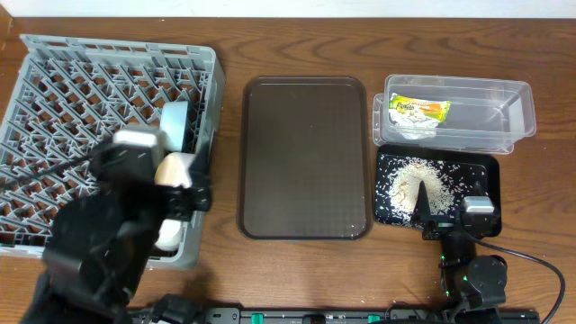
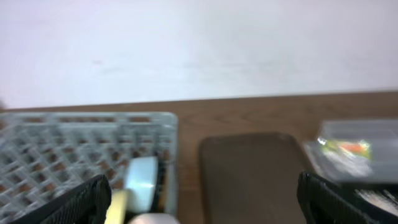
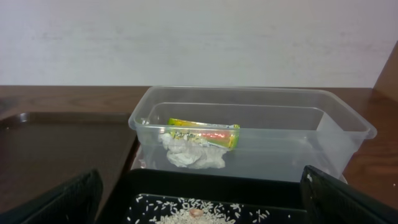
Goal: Sort waste into correct bins and load items into the dishwasher
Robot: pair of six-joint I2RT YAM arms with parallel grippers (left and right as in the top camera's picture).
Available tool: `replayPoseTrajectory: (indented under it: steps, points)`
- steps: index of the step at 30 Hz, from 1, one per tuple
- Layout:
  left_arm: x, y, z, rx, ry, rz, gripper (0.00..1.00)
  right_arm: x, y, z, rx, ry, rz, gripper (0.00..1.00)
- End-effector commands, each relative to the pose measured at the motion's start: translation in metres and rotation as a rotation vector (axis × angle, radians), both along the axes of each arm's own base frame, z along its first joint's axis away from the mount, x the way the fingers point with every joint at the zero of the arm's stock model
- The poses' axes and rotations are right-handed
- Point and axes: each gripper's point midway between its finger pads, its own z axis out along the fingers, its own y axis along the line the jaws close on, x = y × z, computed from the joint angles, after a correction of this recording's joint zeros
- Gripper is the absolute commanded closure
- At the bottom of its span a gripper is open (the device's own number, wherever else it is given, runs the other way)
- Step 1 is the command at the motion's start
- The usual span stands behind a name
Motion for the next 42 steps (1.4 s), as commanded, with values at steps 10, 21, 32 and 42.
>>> replayPoseTrajectory:
  steps: [10,21,32,42]
  points:
    - [-0.012,0.023,-0.094,-0.093,-0.13,0.042,0.04,0.0,-0.003,0.0,-0.01,-0.002,-0.012,0.01]
    - [-0.003,0.023,-0.167,-0.118,-0.198,0.046,0.04,0.0,-0.003,0.0,-0.009,-0.003,-0.012,0.01]
    - [0.013,0.022,-0.228,-0.143,-0.198,0.05,0.04,0.0,-0.003,0.0,-0.01,-0.003,-0.012,0.01]
    - [0.012,0.022,-0.24,-0.139,-0.148,0.053,0.04,0.0,-0.003,0.0,-0.01,-0.002,-0.012,0.01]
